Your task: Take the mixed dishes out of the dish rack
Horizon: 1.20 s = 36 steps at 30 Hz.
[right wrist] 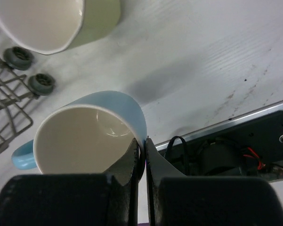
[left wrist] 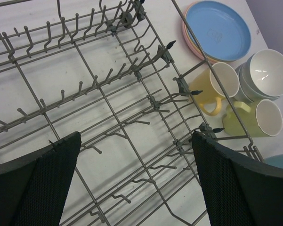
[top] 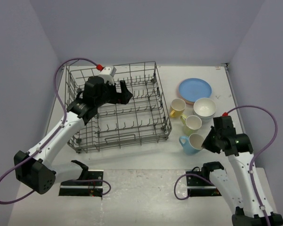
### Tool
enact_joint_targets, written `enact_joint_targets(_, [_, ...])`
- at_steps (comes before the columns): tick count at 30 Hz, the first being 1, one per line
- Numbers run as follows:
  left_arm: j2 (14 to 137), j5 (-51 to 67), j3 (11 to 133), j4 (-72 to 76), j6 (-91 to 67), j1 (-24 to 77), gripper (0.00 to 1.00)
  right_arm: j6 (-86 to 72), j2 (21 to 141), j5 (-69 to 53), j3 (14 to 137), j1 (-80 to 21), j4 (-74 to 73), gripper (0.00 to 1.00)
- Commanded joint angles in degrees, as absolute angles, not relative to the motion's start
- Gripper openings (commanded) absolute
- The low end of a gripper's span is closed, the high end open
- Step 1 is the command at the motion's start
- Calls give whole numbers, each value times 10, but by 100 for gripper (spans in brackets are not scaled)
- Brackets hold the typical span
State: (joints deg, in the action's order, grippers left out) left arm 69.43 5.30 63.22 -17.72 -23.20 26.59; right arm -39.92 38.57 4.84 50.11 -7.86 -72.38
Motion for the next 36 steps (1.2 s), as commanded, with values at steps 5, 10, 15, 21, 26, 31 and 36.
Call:
enact_joint_targets(5, [695,24,633,-173,-231,262,100,-377,380,-11,401,-79,-509,0])
enact_joint_targets(10, [674,-26,624,-202,-235,263,100,-381,416,25,384,-90,-503,0])
enact_joint_targets(15, [655,-57,618,-221,-240,262,100,-414,462,89,388,-141,-516,17])
enact_joint_targets(21, [642,-71,635,-236,-241,263,100,-435,470,112,409,-177,-550,50])
enact_joint_targets(26, [613,-87,648,-251,-235,262,100,-420,429,143,500,-177,-611,99])
enact_joint_targets(31, [579,-110,657,-276,-236,263,100,-397,426,184,609,-177,-618,99])
enact_joint_targets(36, [541,-154,657,-325,-251,263,100,-402,439,296,667,-177,-569,99])
